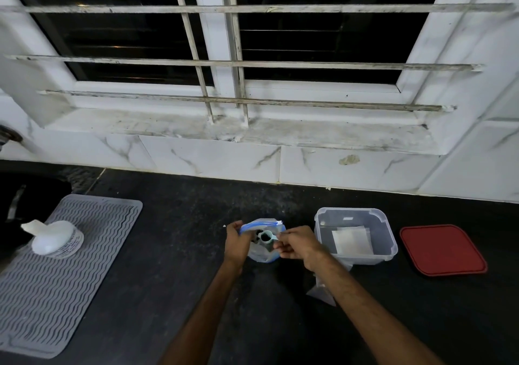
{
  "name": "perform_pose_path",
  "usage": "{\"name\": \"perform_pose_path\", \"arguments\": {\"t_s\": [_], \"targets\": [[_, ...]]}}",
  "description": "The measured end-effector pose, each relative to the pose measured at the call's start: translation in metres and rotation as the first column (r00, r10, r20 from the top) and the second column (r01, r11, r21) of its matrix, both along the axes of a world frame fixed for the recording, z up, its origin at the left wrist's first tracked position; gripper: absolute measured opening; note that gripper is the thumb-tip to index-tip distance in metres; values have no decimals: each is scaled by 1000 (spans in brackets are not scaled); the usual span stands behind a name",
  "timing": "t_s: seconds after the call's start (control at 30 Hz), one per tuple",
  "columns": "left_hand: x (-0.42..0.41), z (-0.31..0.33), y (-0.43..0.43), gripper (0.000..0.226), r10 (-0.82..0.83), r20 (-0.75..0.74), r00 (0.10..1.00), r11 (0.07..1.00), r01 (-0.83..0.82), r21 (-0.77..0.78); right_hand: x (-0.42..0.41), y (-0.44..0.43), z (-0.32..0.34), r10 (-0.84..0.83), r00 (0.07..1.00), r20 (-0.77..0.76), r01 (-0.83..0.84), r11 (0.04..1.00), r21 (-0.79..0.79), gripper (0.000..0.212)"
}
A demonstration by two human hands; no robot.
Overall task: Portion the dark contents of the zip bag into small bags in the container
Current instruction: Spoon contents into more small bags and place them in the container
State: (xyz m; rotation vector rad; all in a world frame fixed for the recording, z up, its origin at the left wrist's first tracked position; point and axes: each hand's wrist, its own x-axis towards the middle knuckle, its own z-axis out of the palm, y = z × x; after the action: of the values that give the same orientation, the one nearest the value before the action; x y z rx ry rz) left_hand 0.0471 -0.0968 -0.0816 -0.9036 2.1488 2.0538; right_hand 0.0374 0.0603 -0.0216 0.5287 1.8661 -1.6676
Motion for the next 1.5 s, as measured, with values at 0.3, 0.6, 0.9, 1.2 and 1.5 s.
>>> {"name": "perform_pose_path", "arguments": {"t_s": [0.3, 0.6, 0.9, 1.2, 1.5], "targets": [[78, 25, 26, 71, -13, -354, 935, 935, -114, -335, 28, 63, 44, 56, 997, -51, -58, 997, -42, 15], [103, -22, 141, 44, -450, -40, 892, 872, 429, -233, 70, 162, 21, 103, 972, -210, -70, 985, 161, 13], [99, -17, 168, 23, -363, -54, 930, 897, 333, -292, 70, 176, -1, 241, 928, -284, -136, 930, 342, 17], [114, -22, 173, 38, -293, -155, 943, 938, 252, -239, 75, 158, -20, 519, 740, -428, -178, 765, 619, 11], [114, -22, 164, 40, -296, -186, 937, 950, 268, -162, 82, 161, -28, 372, 765, -526, -66, 858, 509, 14]]}}
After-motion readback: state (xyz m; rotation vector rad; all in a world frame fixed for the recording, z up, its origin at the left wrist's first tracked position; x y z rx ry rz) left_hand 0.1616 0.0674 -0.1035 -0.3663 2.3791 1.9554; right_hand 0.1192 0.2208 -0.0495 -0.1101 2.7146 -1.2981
